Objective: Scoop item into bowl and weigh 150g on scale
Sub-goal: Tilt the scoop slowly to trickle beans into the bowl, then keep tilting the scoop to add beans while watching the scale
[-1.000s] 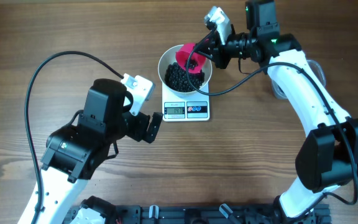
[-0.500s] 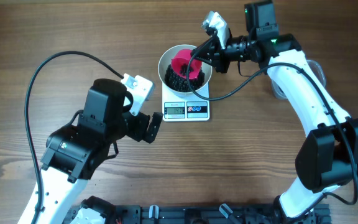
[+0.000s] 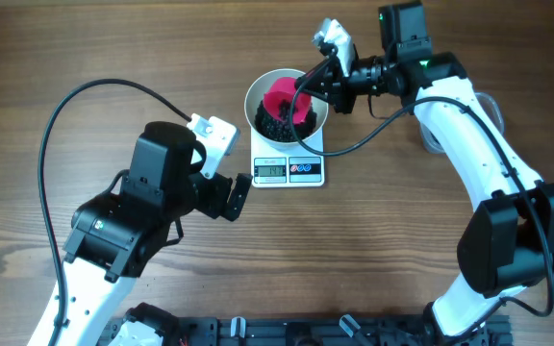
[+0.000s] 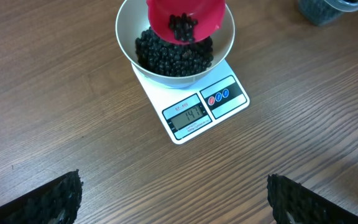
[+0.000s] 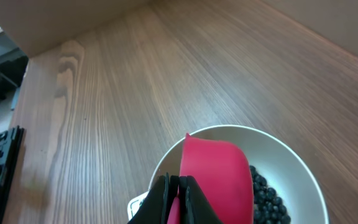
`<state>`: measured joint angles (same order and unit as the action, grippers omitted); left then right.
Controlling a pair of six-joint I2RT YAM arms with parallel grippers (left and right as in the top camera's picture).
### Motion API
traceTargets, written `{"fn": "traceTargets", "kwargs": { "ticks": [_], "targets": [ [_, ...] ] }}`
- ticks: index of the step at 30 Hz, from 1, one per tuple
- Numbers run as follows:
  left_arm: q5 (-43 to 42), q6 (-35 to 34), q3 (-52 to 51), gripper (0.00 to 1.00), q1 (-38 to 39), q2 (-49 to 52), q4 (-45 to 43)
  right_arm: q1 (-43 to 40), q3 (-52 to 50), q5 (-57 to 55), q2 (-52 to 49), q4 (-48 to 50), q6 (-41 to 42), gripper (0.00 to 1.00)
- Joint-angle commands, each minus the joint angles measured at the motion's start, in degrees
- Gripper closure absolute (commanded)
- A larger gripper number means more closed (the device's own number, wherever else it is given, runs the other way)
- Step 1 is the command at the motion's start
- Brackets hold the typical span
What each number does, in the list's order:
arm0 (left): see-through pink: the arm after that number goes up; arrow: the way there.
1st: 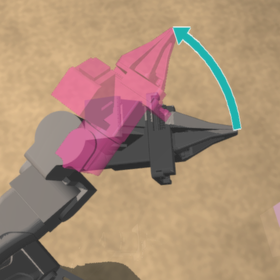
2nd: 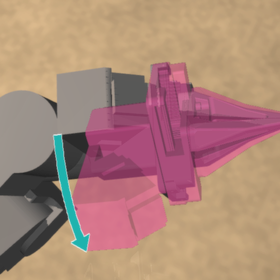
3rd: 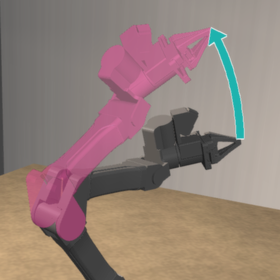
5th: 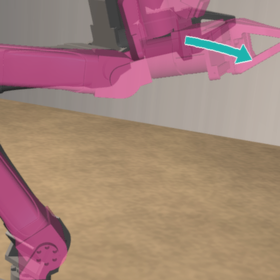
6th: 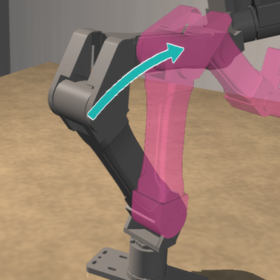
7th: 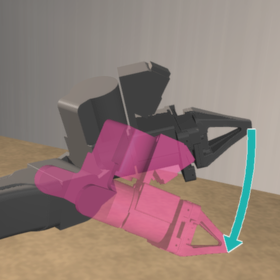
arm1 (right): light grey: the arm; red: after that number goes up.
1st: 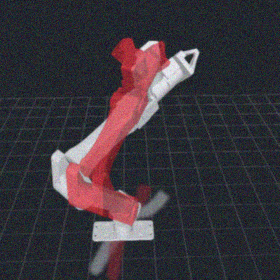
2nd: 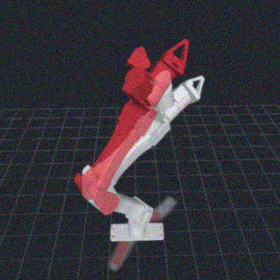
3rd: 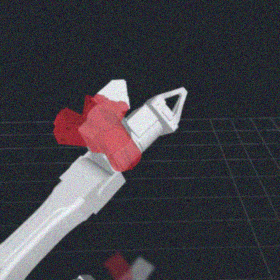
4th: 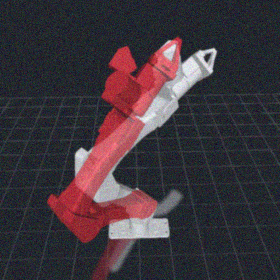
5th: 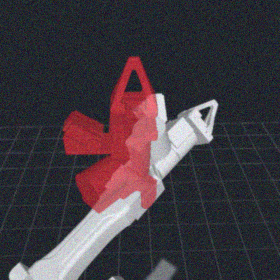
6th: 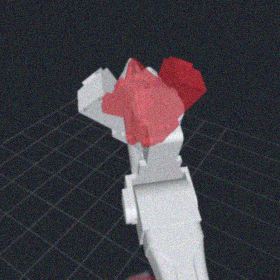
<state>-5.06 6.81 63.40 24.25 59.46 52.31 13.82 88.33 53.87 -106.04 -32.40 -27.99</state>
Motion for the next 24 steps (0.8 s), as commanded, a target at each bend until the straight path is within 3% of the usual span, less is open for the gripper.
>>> {"fn": "traceTargets", "kwargs": {
  "ticks": [1,2,5,22,24],
  "targets": [
    [-0.7,0.5,0.8,0.0,-0.3,-0.2,-0.2,0.0,0.7,4.8,2.1,0.4,-0.3,0.96],
    [-0.7,0.5,0.8,0.0,-0.3,-0.2,-0.2,0.0,0.7,7.4,2.3,-0.2,-4.6,0.96],
    [-0.7,0.5,0.8,0.0,-0.3,-0.2,-0.2,0.0,0.7,-6.4,2.3,0.9,-0.3,0.96],
    [-0.7,0.5,0.8,0.0,-0.3,-0.2,-0.2,0.0,0.7,-6.6,2.3,4.8,4.2,0.96],
    [-0.7,0.5,0.8,0.0,-0.3,-0.2,-0.2,0.0,0.7,-2.2,2.3,3.5,1.7,0.96]
  ]
}}
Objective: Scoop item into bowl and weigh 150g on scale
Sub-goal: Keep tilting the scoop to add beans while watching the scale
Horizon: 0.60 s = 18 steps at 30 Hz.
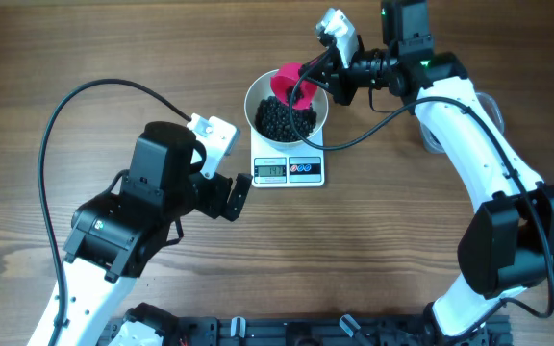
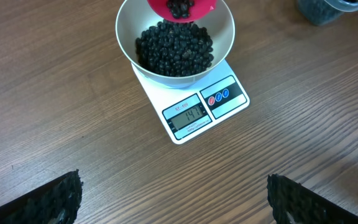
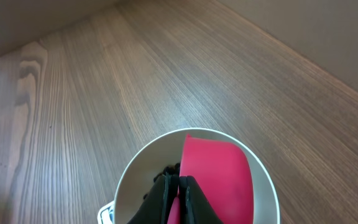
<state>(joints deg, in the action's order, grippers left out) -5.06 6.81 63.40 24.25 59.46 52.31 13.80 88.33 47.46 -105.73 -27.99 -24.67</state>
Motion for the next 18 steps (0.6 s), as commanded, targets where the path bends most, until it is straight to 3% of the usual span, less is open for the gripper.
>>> {"fn": "traceTargets", "kwargs": {
  "ticks": [1,5,18],
  "targets": [
    [-0.7,0.5,0.8,0.0,-0.3,-0.2,-0.2,0.0,0.7,11.4,2.0,-2.5,-6.4,0.96],
    [-0.7,0.5,0.8,0.0,-0.3,-0.2,-0.2,0.0,0.7,0.6,2.0,-2.1,-0.2,0.96],
    [-0.7,0.5,0.8,0.0,-0.3,-0.2,-0.2,0.0,0.7,0.0,2.0,-2.0,-0.2,0.96]
  ]
}}
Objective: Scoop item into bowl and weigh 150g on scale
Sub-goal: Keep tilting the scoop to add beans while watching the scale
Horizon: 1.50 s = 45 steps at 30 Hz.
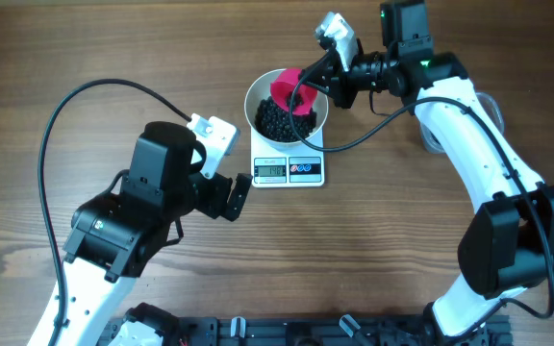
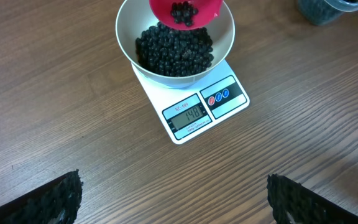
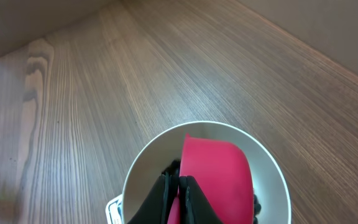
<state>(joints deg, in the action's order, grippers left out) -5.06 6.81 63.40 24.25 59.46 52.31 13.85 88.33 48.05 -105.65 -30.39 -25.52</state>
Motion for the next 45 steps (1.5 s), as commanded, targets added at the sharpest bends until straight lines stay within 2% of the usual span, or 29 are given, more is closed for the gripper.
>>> {"fn": "traceTargets", "kwargs": {
  "ticks": [1,12,13,15,17,18,43,45],
  "targets": [
    [-0.7,0.5,0.8,0.0,-0.3,-0.2,-0.2,0.0,0.7,-0.6,1.9,0.4,0.7,0.96],
    [-0.7,0.5,0.8,0.0,-0.3,-0.2,-0.2,0.0,0.7,-2.2,1.9,0.4,1.5,0.96],
    [-0.7,0.5,0.8,0.0,-0.3,-0.2,-0.2,0.0,0.7,0.0,1.9,0.3,2.4,0.96],
    [-0.7,0.5,0.8,0.0,-0.3,-0.2,-0.2,-0.1,0.7,14.0,2.0,0.1,-3.5,0.96],
    [-0.7,0.5,0.8,0.0,-0.3,-0.2,-0.2,-0.1,0.7,2.1,2.0,0.1,0.3,0.96],
    [-0.7,0.5,0.8,0.0,-0.3,-0.2,-0.2,-0.1,0.7,1.2,2.0,0.1,0.9,0.96],
    [-0.7,0.5,0.8,0.0,-0.3,-0.2,-0.2,-0.1,0.7,-0.3,2.0,0.9,1.7,0.96],
    [-0.7,0.5,0.8,0.0,-0.3,-0.2,-0.2,-0.1,0.7,3.5,2.0,0.2,0.0,0.96]
  ]
}}
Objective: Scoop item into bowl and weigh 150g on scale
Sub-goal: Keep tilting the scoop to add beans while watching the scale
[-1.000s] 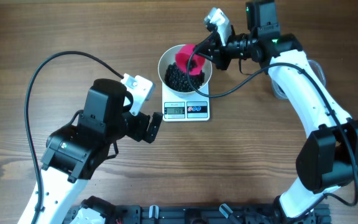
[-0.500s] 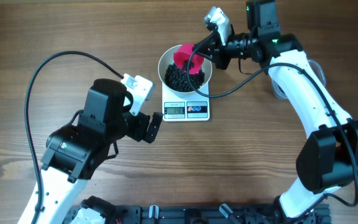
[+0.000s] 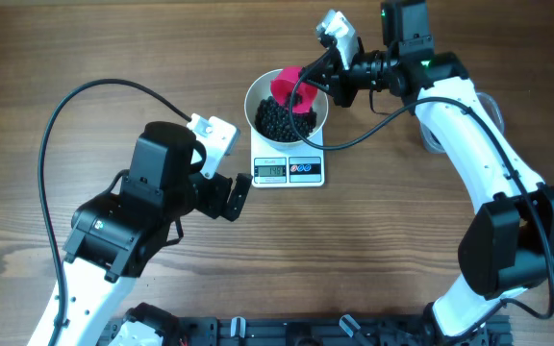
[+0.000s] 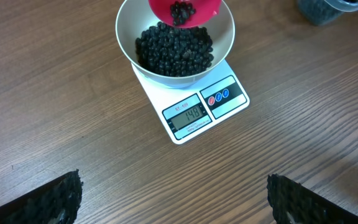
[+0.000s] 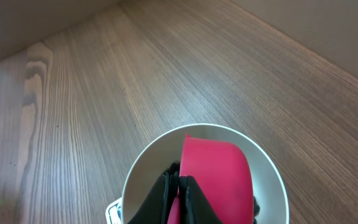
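A white bowl [image 3: 258,98] holding black beans [image 4: 173,51] stands on a small white scale [image 3: 289,169]; its display [image 4: 186,114] reads about 149. My right gripper [image 5: 179,186] is shut on the handle of a red scoop [image 5: 216,174], which hangs tilted over the bowl's far side with a few beans [image 4: 180,10] in it. My left gripper [image 4: 173,199] is open and empty, low over the bare table in front of the scale.
A container of dark beans [image 4: 328,9] stands at the table's right, partly behind my right arm [image 3: 469,144]. A black cable [image 3: 94,91] loops across the left of the wooden table [image 3: 402,250].
The scoop sits a touch higher over the bowl and the scale's reading has gone from about 148 to about 149. The left arm is where it was.
The scoop was tipped deep into the bowl, the scale showing about 141. Then it was lifted to the bowl's far rim, same reading. Then it was tilted over the beans again at about 148, and now reads about 149.
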`<state>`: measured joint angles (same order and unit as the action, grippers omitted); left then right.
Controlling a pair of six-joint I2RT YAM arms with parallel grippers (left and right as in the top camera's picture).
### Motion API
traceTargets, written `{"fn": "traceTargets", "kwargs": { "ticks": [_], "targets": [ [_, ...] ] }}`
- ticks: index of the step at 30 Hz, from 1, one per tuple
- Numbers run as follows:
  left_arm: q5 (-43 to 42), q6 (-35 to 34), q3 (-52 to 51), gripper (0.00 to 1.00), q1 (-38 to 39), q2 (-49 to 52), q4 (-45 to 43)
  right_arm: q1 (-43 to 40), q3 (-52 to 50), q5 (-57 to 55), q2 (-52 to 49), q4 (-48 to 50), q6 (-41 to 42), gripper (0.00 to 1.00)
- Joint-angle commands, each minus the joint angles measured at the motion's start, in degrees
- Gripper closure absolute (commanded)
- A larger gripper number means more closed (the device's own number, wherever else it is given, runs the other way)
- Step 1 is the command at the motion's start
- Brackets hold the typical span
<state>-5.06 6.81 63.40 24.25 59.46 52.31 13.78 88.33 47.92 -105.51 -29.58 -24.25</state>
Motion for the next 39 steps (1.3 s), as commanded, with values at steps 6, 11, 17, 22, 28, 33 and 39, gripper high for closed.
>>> {"fn": "traceTargets", "kwargs": {
  "ticks": [6,11,17,22,28,33,39],
  "targets": [
    [-0.7,0.5,0.8,0.0,-0.3,-0.2,-0.2,0.0,0.7,-0.7,1.8,-1.2,-1.1,0.96],
    [-0.7,0.5,0.8,0.0,-0.3,-0.2,-0.2,0.0,0.7,3.0,1.9,-1.4,-2.3,0.96],
    [-0.7,0.5,0.8,0.0,-0.3,-0.2,-0.2,0.0,0.7,-2.6,1.9,-2.4,-1.9,0.96],
    [-0.7,0.5,0.8,0.0,-0.3,-0.2,-0.2,0.0,0.7,9.6,2.3,-2.5,-4.9,0.96],
    [-0.7,0.5,0.8,0.0,-0.3,-0.2,-0.2,0.1,0.7,-0.8,2.5,-2.4,-1.2,0.96],
    [-0.7,0.5,0.8,0.0,-0.3,-0.2,-0.2,0.3,0.7,-3.2,2.7,2.6,5.2,0.96],
    [-0.7,0.5,0.8,0.0,-0.3,-0.2,-0.2,1.2,0.7,-5.2,2.8,3.0,-0.6,0.96]
  ]
}}
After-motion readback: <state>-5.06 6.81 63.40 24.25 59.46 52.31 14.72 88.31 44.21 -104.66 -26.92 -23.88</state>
